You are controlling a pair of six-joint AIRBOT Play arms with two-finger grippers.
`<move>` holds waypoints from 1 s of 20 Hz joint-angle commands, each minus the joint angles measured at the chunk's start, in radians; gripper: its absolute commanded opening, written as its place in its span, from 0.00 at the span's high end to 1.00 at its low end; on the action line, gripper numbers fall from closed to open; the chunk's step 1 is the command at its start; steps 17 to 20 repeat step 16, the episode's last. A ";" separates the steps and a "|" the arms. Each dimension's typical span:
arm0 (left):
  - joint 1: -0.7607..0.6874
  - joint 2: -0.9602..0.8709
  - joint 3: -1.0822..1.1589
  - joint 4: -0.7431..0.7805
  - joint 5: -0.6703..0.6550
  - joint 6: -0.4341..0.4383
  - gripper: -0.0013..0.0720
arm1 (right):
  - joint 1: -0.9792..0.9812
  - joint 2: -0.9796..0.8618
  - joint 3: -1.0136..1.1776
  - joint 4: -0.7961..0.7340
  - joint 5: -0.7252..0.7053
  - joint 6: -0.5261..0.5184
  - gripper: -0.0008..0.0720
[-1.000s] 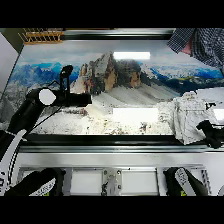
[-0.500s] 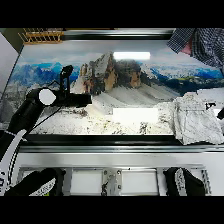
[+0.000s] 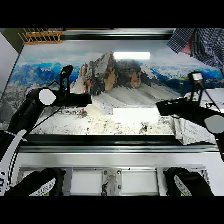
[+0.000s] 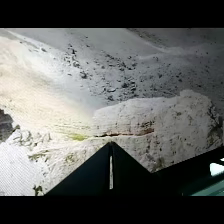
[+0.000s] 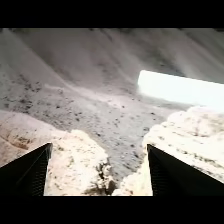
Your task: Fold the clothes and pants, and hang the long-sleeved shirts on hangers.
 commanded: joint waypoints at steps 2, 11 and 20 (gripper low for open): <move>-0.001 0.001 0.000 0.000 0.006 0.000 0.97 | 0.129 -0.054 0.000 0.024 -0.002 -0.017 0.80; -0.001 0.001 0.000 0.000 0.007 0.000 0.97 | 0.129 -0.056 0.000 0.024 -0.002 -0.017 0.95; -0.001 0.001 0.000 0.000 0.007 0.000 0.97 | 0.129 -0.056 0.000 0.024 -0.002 -0.017 0.95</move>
